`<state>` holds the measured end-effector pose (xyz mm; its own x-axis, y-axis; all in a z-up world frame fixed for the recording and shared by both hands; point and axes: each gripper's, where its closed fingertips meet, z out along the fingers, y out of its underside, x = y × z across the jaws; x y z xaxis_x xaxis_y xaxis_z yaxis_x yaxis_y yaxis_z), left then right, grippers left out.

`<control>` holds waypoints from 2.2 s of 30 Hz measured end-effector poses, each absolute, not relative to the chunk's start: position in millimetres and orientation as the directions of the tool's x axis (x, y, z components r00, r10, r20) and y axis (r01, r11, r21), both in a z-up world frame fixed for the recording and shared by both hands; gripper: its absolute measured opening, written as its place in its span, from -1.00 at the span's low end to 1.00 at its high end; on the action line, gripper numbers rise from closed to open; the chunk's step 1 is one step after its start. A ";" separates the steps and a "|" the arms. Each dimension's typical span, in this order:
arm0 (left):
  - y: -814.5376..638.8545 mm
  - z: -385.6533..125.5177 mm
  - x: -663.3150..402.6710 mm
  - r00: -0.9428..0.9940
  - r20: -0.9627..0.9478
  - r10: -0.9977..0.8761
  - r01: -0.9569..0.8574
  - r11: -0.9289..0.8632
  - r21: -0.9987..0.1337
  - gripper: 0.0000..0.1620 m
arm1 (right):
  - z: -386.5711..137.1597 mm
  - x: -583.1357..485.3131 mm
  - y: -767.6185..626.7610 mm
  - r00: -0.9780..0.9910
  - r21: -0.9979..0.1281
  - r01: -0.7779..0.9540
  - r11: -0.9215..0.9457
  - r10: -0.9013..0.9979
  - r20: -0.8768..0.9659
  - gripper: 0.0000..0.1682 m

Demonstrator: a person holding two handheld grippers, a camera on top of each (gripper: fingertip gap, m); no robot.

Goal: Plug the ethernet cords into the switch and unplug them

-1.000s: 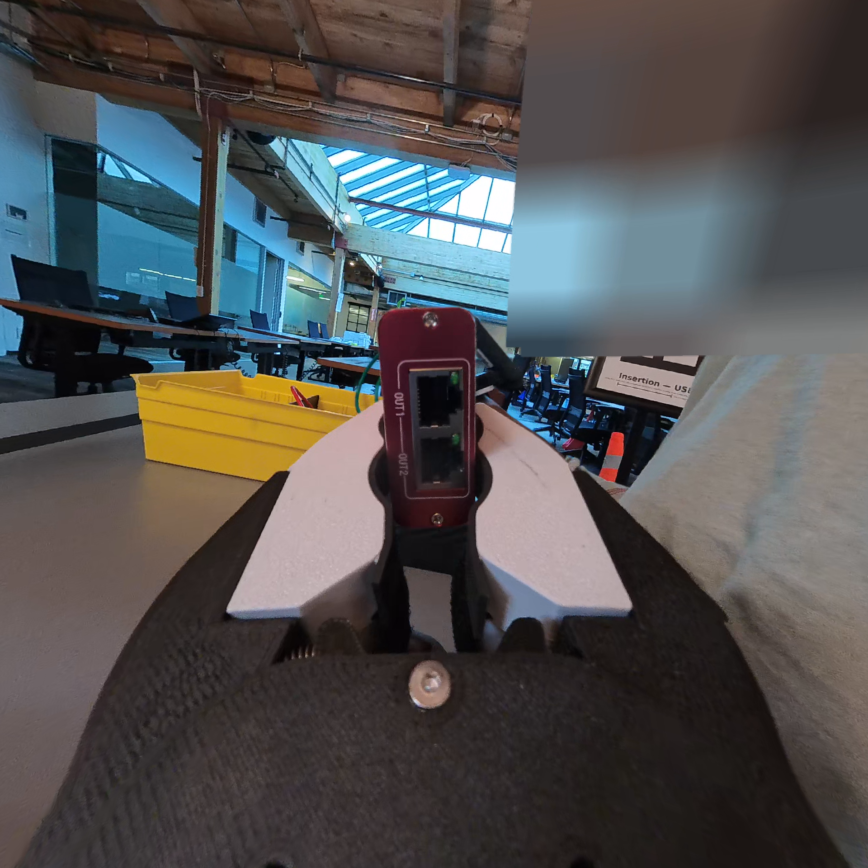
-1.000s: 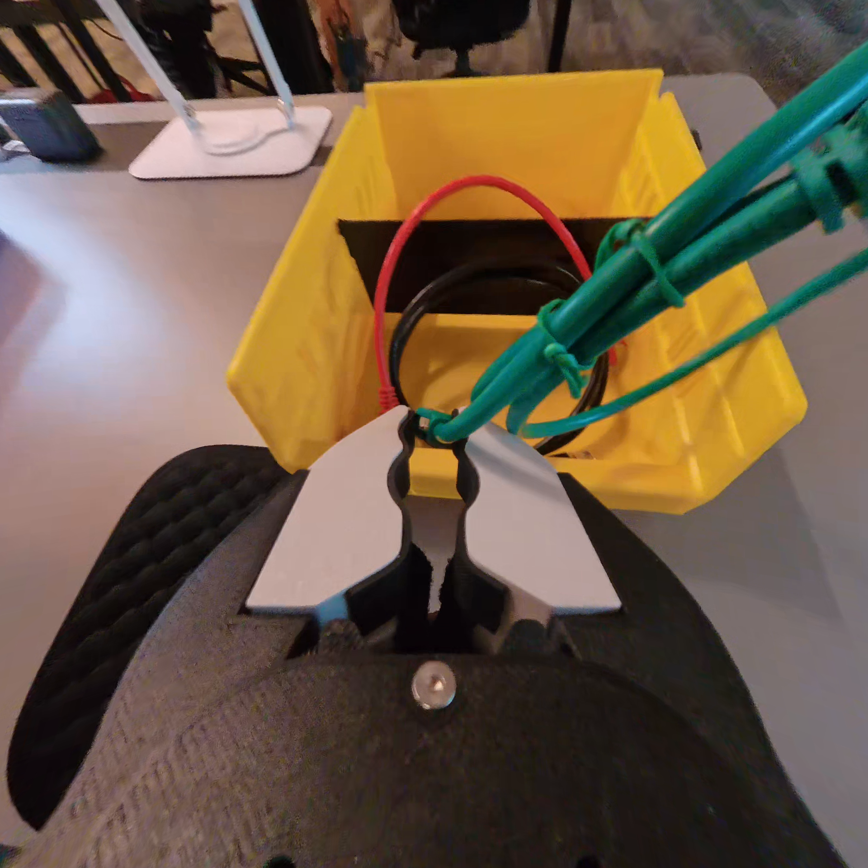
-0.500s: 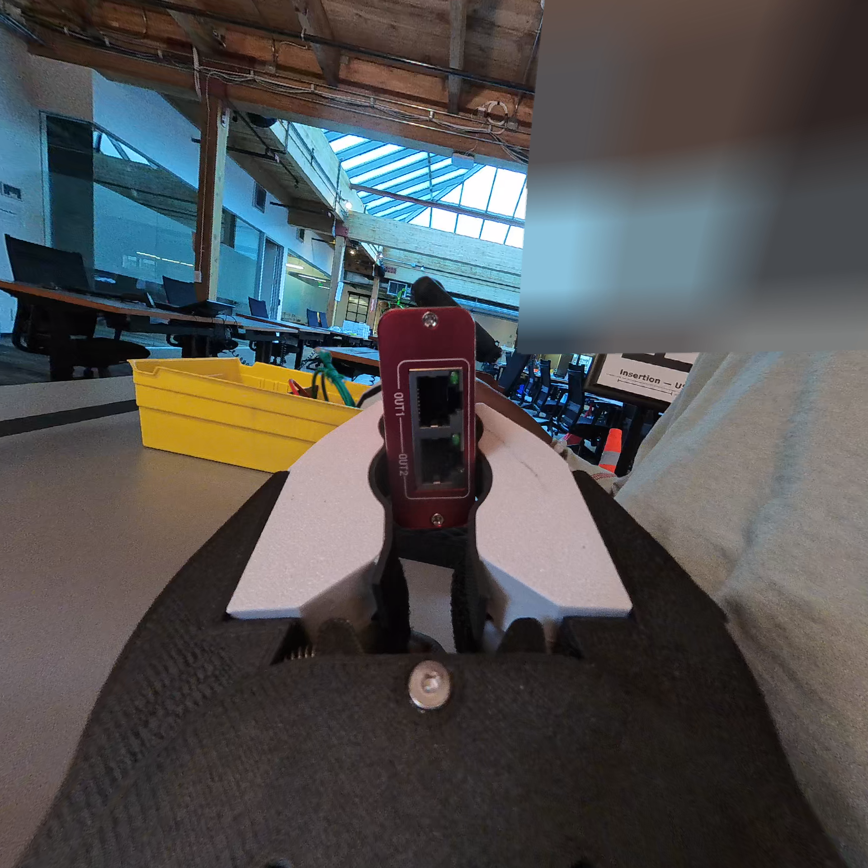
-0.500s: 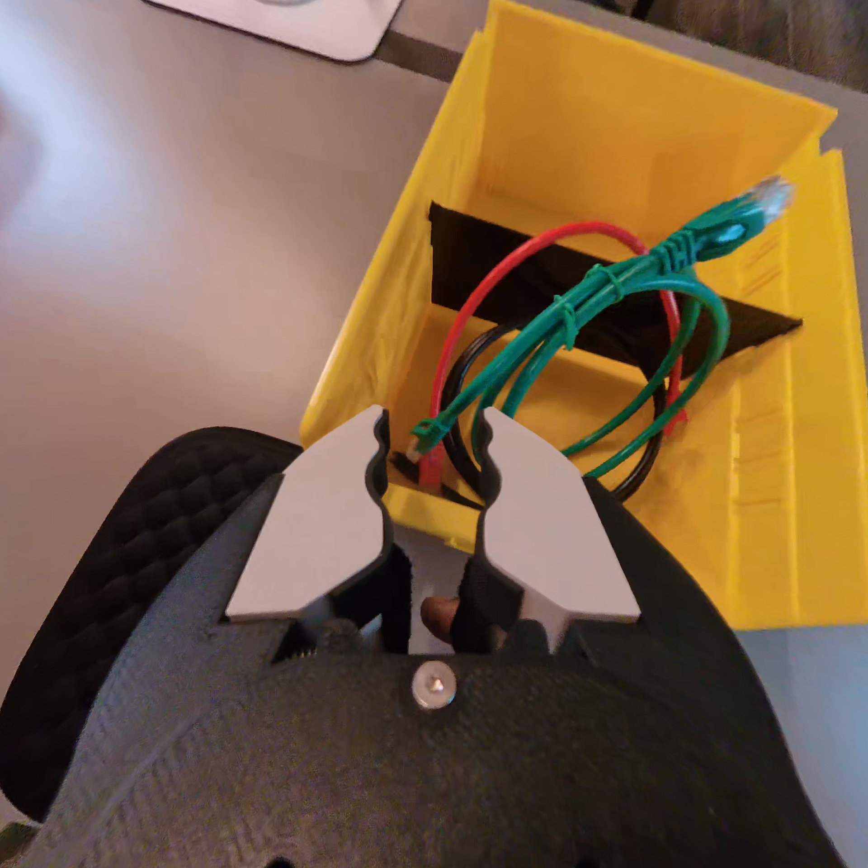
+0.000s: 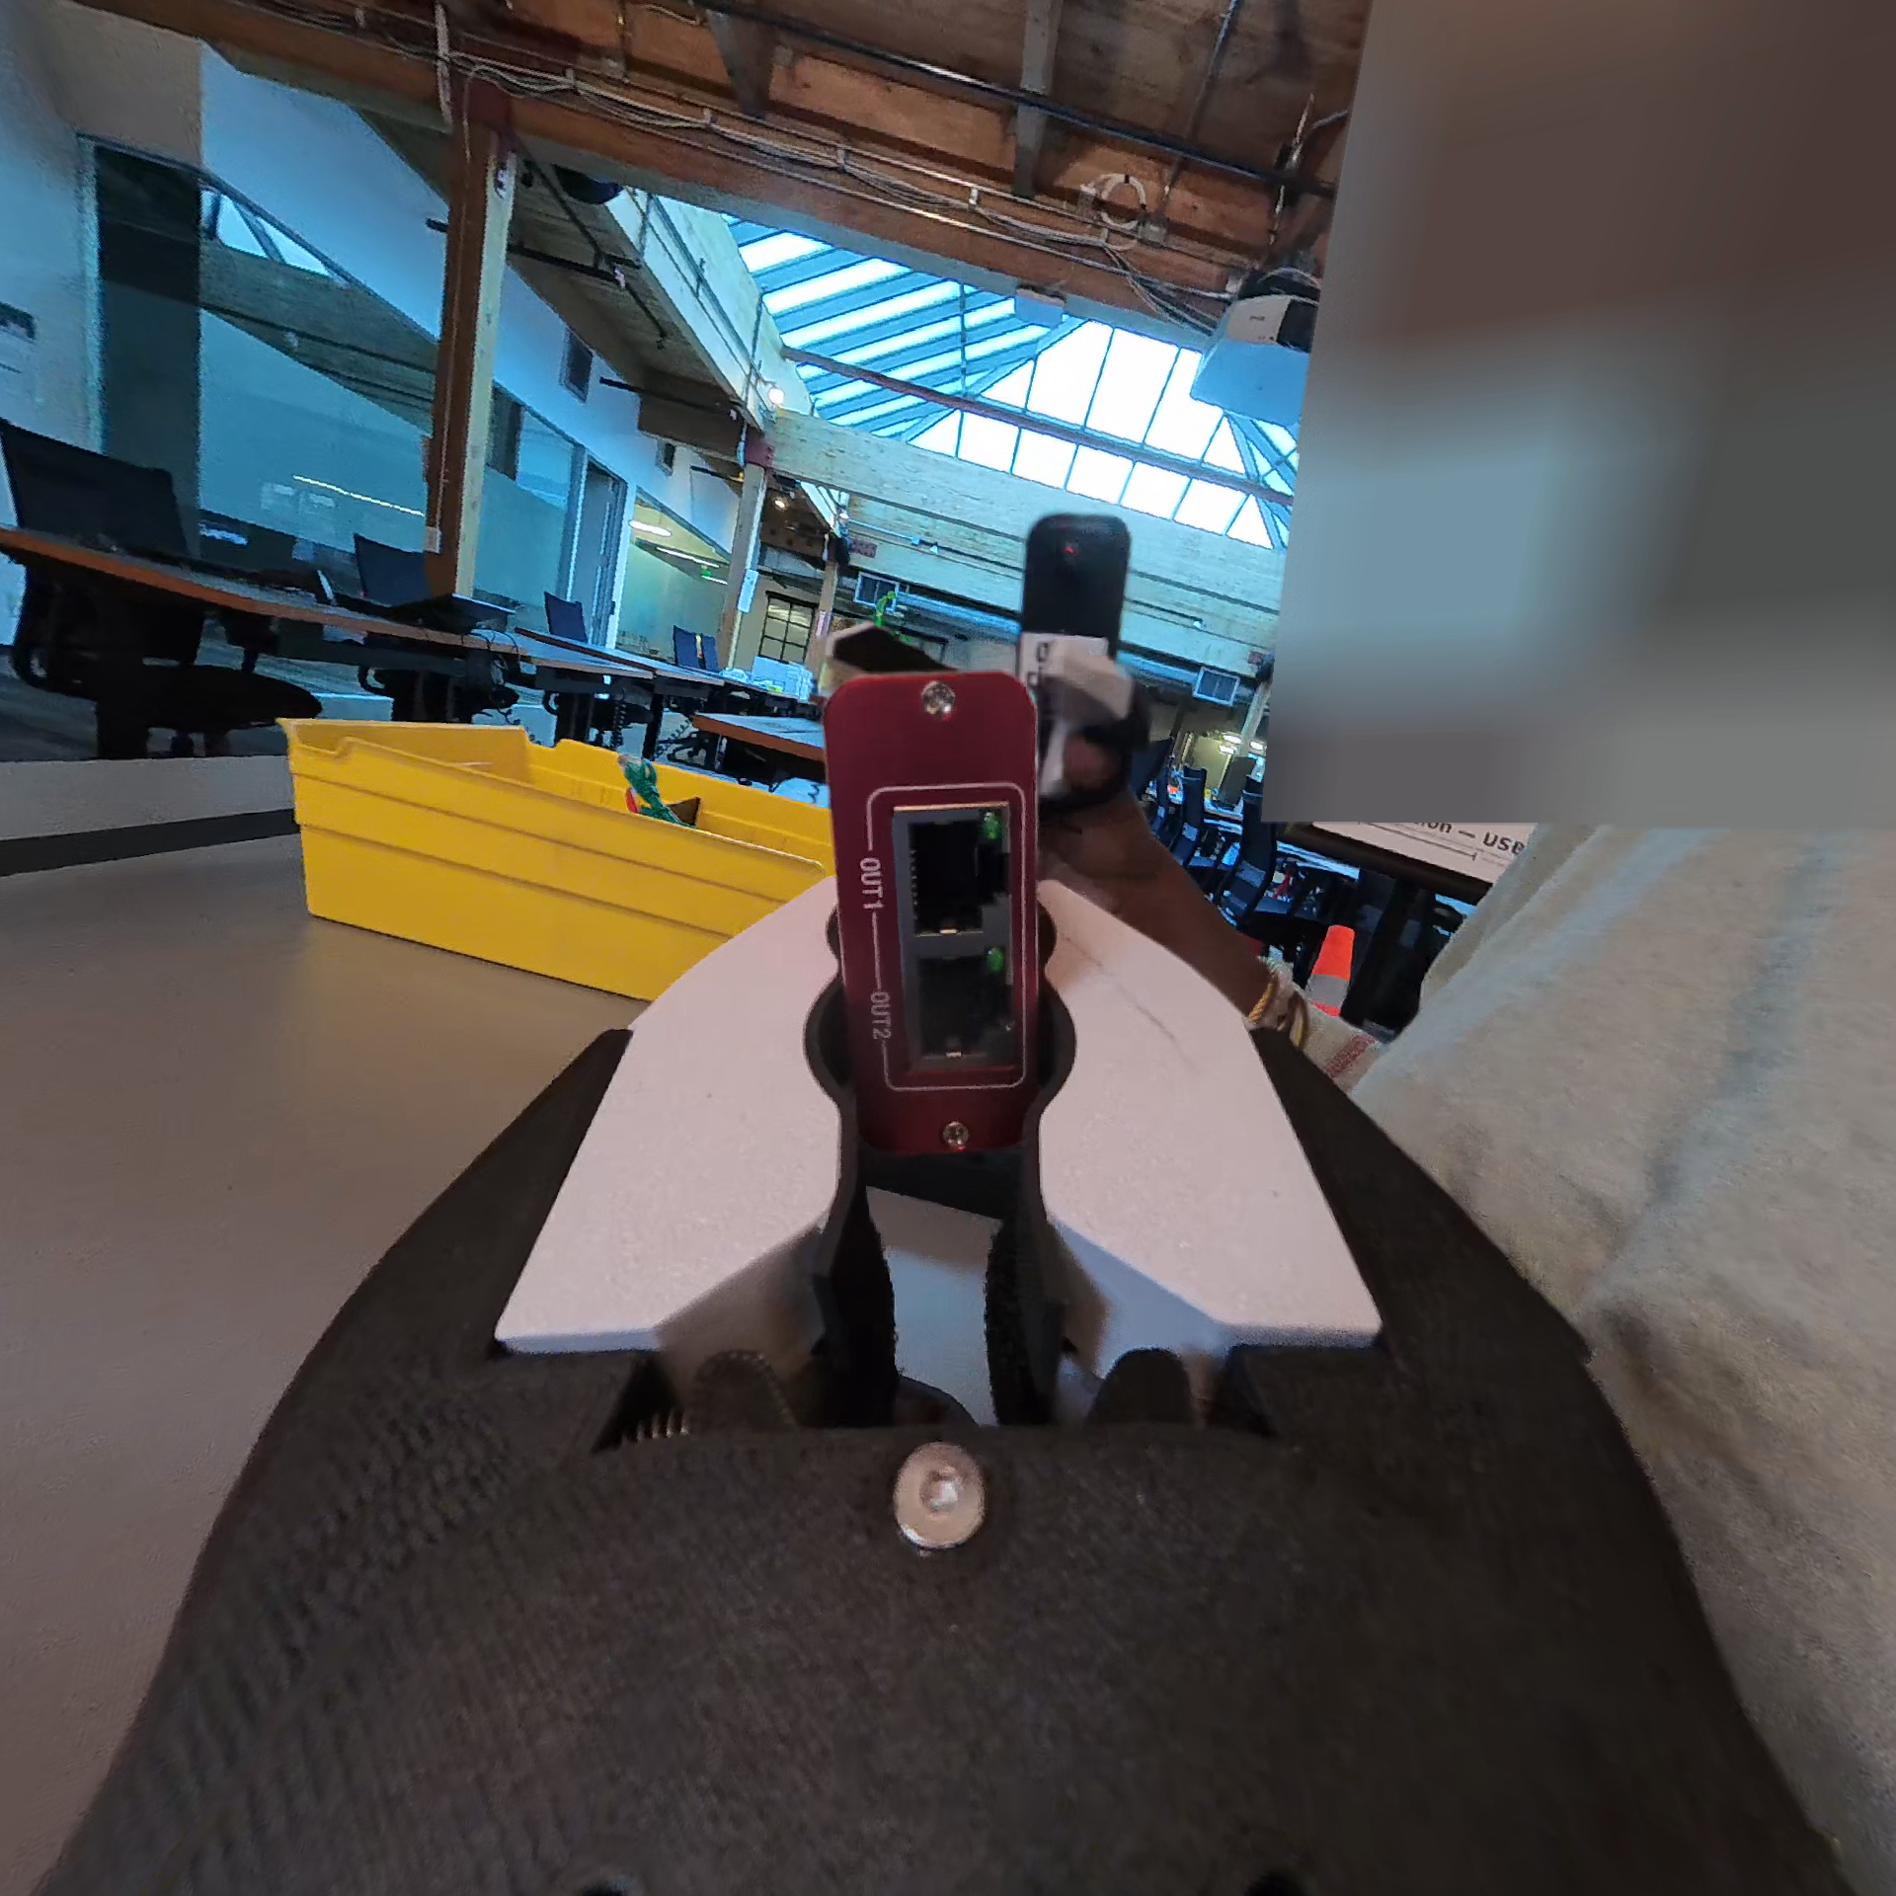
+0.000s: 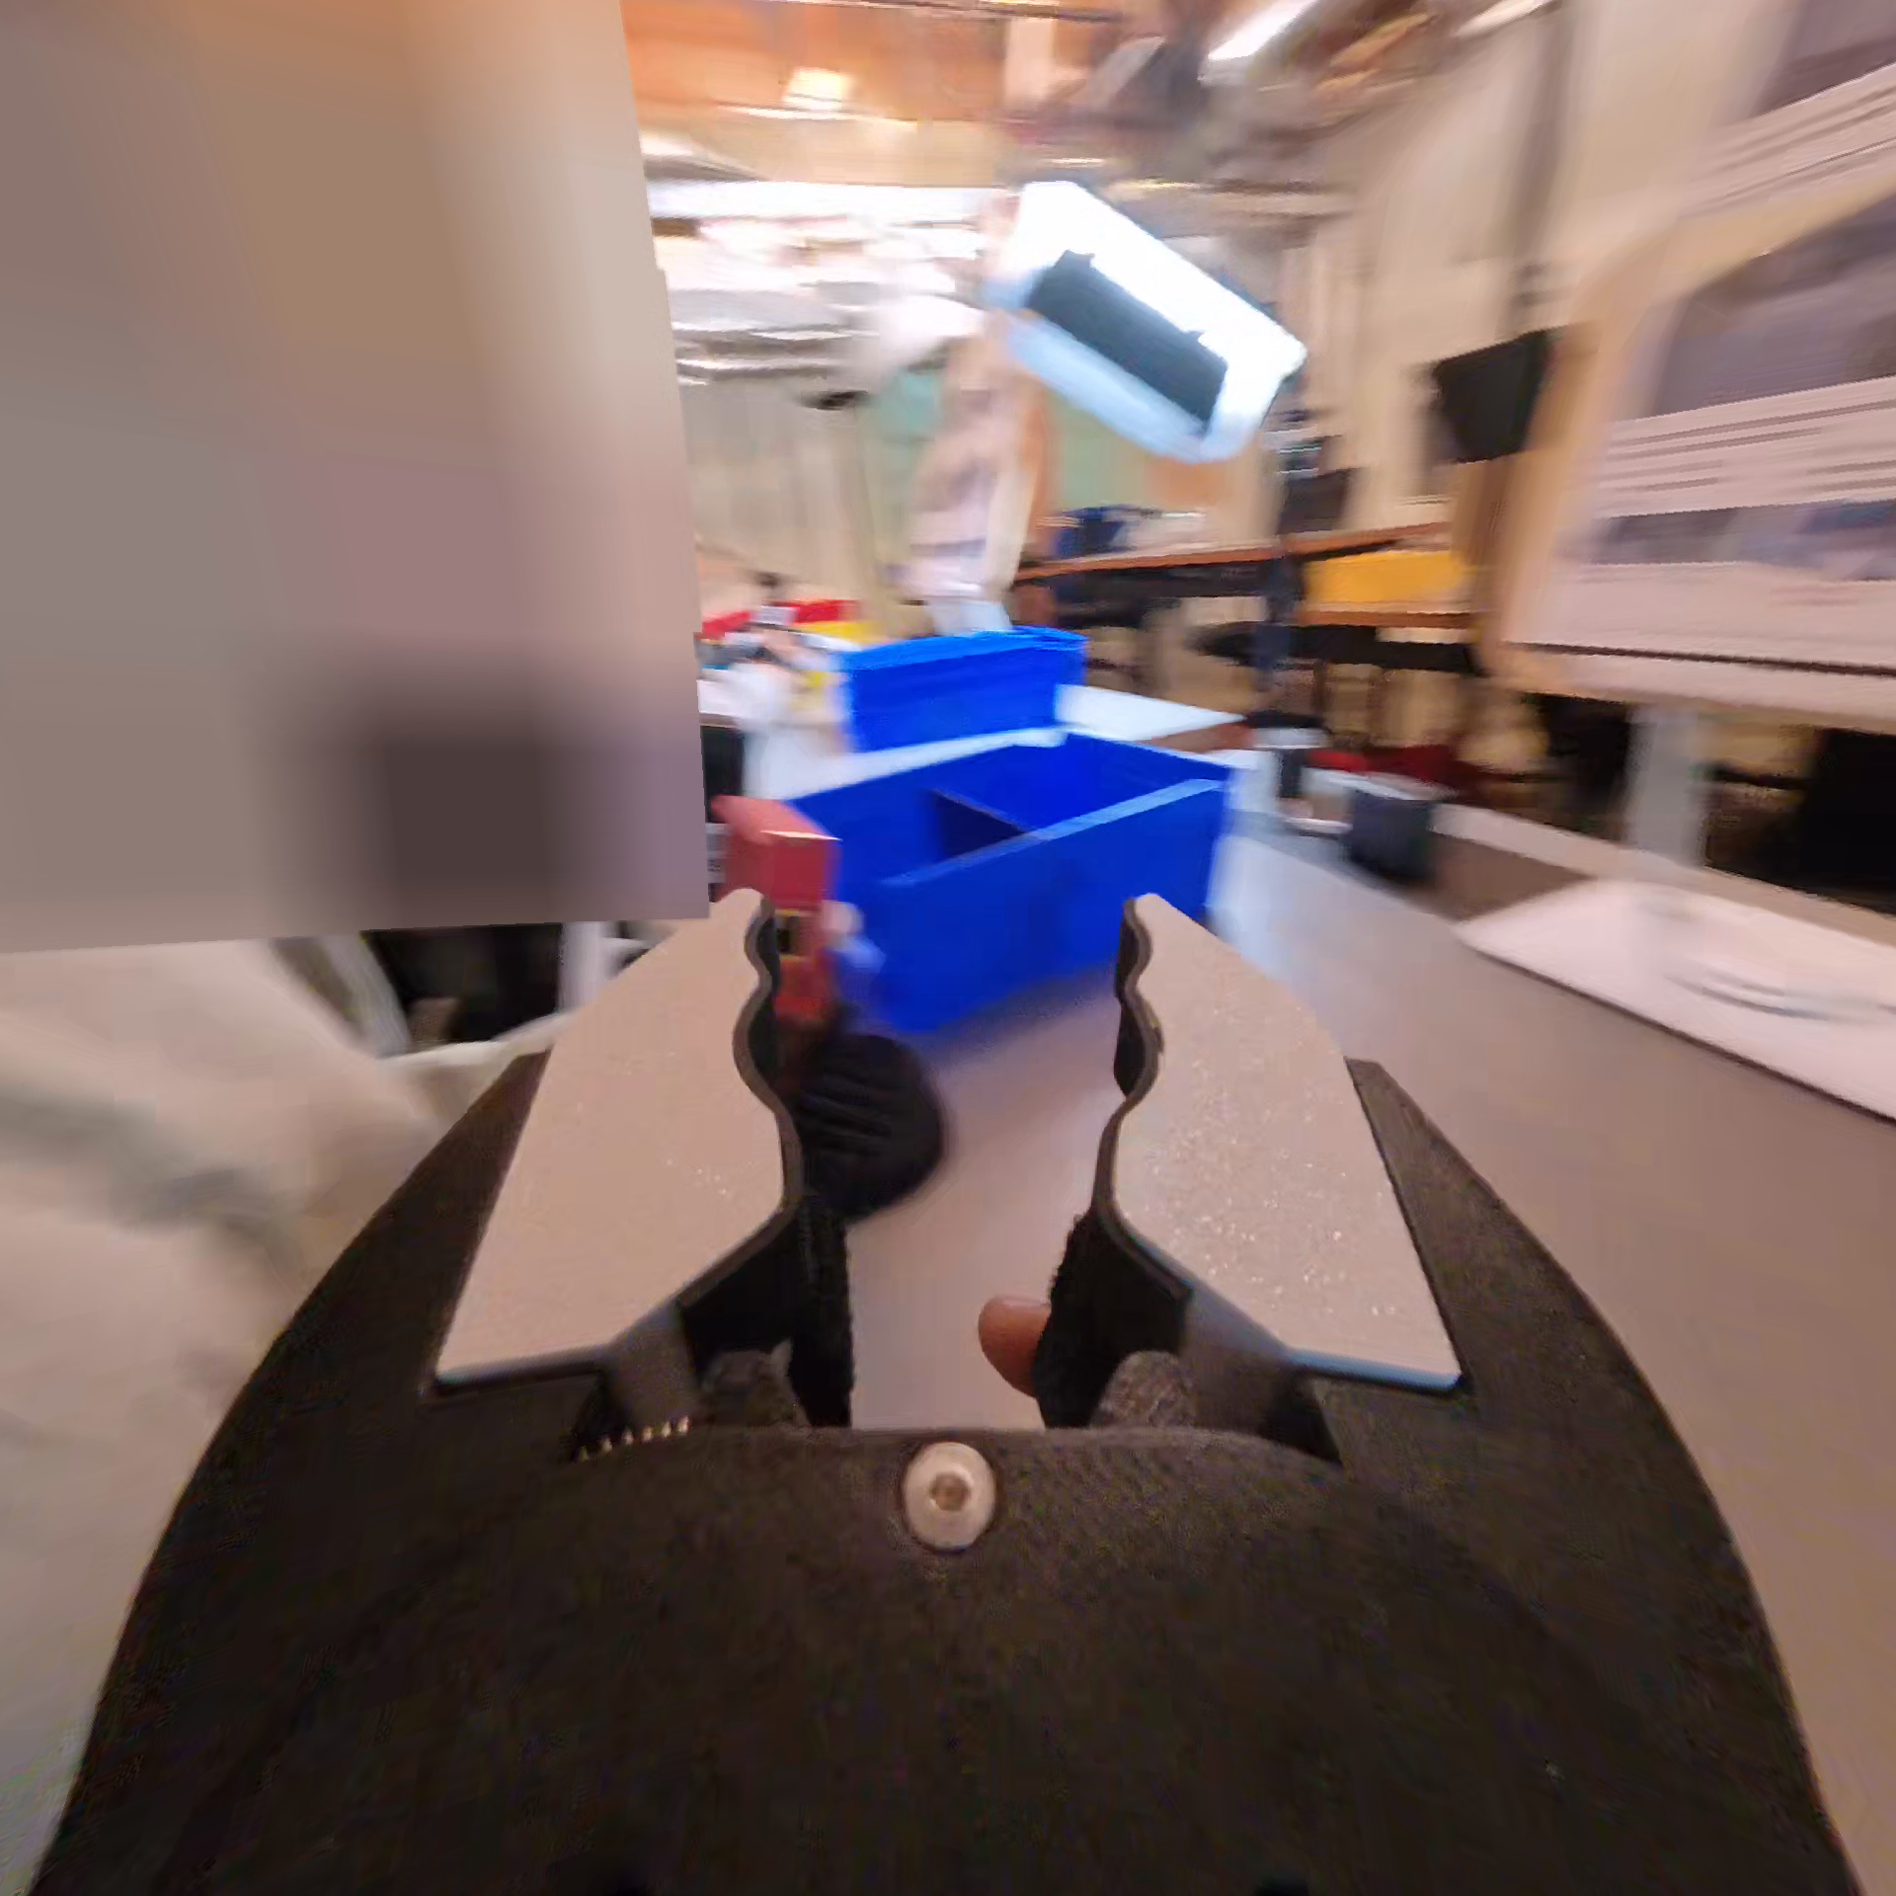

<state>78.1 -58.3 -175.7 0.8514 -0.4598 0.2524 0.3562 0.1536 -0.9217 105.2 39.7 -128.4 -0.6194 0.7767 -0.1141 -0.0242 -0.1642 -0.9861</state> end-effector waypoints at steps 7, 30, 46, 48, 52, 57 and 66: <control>-55.1 -184.4 92.5 0.846 0.210 -0.491 0.293 0.098 -0.951 -0.66 | -157.5 84.1 -57.2 -0.837 -0.980 0.160 -0.117 0.511 -0.197 -0.31; -70.2 -160.0 86.2 0.818 0.199 -0.540 0.377 0.241 -0.895 -0.65 | -166.3 86.8 -73.9 -0.822 -0.988 0.073 0.133 0.570 0.016 -0.68; -54.2 -175.2 75.6 0.898 0.193 -0.396 0.287 0.194 -0.938 -0.39 | -168.1 36.3 309.2 0.065 -0.728 0.674 0.128 0.971 0.230 -0.69; -54.5 -174.8 73.9 0.896 0.202 -0.395 0.297 0.195 -0.935 -0.39 | -201.2 29.7 340.9 0.083 -0.624 0.780 0.036 0.984 0.161 -0.69; -53.1 -176.9 73.6 0.898 0.202 -0.391 0.292 0.185 -0.938 -0.40 | -255.8 21.8 373.5 0.077 -0.428 0.904 -0.028 0.992 0.099 -0.68; -51.9 -179.0 73.2 0.897 0.207 -0.391 0.292 0.174 -0.940 -0.41 | -276.6 17.1 379.2 0.090 -0.359 0.931 -0.071 0.995 0.035 -0.68; -49.6 -182.8 73.9 0.906 0.193 -0.376 0.267 0.157 -0.951 -0.42 | -273.6 20.3 388.5 0.123 -0.349 0.932 -0.095 0.991 0.059 -0.49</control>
<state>73.9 -49.6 -182.8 0.9062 -0.3763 0.1927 0.2673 0.1569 -0.9508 20.3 388.5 -273.6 0.1233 0.9906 0.0594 0.9322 -0.0951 -0.3492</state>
